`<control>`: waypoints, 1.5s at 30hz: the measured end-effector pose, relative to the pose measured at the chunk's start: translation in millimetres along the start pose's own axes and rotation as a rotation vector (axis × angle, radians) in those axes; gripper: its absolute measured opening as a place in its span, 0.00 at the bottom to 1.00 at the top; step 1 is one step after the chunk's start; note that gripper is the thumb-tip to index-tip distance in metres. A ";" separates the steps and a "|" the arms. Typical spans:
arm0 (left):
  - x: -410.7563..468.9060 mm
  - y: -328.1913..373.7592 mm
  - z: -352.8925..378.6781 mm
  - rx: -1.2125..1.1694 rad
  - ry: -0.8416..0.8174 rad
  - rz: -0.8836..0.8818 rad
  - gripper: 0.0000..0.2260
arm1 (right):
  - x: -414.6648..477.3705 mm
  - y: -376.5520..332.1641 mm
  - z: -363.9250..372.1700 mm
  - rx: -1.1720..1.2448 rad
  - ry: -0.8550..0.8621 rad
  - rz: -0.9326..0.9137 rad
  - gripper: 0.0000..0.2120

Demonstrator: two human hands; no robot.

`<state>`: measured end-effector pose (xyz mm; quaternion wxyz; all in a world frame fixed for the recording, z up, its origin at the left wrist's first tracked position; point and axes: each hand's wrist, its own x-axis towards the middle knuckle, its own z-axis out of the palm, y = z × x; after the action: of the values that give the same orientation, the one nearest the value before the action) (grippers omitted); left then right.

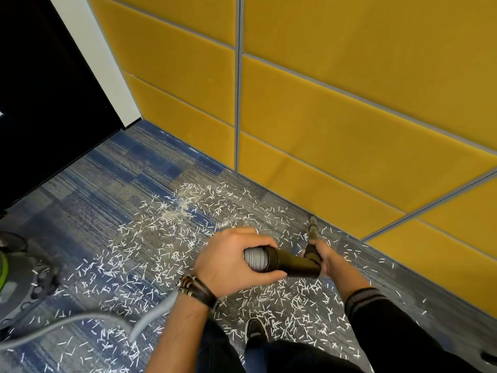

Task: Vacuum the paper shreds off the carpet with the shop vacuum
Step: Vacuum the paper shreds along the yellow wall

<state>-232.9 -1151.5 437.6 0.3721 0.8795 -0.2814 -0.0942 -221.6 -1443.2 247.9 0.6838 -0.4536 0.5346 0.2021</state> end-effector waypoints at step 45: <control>-23.7 57.4 13.9 0.005 -0.072 0.058 0.20 | -35.2 47.0 -53.4 0.103 -0.038 0.061 0.10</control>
<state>-282.0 -1178.9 467.3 0.3621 0.8679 -0.3202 -0.1145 -298.9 -1456.8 260.2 0.7100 -0.3973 0.5447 0.2034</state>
